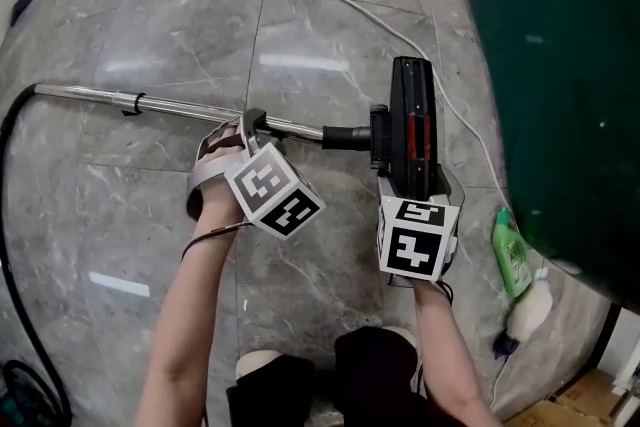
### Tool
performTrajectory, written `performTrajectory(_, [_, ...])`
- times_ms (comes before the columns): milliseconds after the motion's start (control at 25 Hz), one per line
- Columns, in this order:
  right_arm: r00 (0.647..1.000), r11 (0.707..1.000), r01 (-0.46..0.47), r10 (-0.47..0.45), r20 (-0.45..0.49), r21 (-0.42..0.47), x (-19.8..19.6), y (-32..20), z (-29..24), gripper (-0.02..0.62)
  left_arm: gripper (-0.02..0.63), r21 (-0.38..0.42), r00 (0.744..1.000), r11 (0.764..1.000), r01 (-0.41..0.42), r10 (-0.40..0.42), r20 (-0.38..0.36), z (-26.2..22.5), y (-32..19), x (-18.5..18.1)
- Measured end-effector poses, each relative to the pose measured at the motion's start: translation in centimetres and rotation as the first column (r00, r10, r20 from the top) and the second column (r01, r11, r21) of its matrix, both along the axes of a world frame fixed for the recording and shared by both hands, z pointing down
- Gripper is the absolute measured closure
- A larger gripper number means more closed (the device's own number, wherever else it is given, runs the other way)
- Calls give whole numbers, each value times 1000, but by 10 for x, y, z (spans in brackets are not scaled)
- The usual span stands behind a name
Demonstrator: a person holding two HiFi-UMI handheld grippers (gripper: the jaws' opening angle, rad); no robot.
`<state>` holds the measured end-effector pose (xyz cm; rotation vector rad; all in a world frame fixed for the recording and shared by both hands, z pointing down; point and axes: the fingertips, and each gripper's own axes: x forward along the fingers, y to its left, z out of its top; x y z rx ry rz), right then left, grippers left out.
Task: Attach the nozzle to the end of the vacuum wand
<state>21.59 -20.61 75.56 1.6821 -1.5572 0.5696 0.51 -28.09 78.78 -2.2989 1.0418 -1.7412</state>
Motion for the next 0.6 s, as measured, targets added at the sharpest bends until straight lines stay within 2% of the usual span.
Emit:
performTrajectory(120, [1000,999,-24,24,7,25,-2,1,-2,196,410,24,997,998,54,-52,-53,4,0,-3])
performTrajectory(200, [994,997,-72,70,81,23,-5,4,2,196,410,33,993,996,77,-74,-88,1,-3,-3])
performTrajectory(280, [986,994,-106,101,135,27,-9,8,6,195,410,29,993,996,80,-77,-94,-1,-5,-4])
performTrajectory(360, [991,996,-81,77,111,38,-9,7,6,195,414,21,995,998,57,-55,-84,2,-3,-3])
performTrajectory(400, [994,997,-63,59,97,38,-9,5,6,195,418,12,991,998,55,-54,-124,2,-1,0])
performTrajectory(440, [994,998,-47,43,95,35,-10,2,7,195,430,-17,969,997,71,-73,-238,-5,2,9])
performTrajectory(480, [994,999,-29,25,109,33,-15,-1,8,195,483,-71,903,993,92,-113,-415,-19,6,26])
performTrajectory(520, [991,1000,-5,1,135,29,-25,-3,9,195,603,-128,797,987,96,-153,-584,-35,11,48])
performTrajectory(560, [986,999,23,-27,167,28,-39,-6,10,195,603,-148,719,985,82,-162,-676,-49,15,69])
performTrajectory(600, [979,998,49,-55,197,33,-52,-8,12,195,603,-117,723,991,63,-126,-680,-56,19,84])
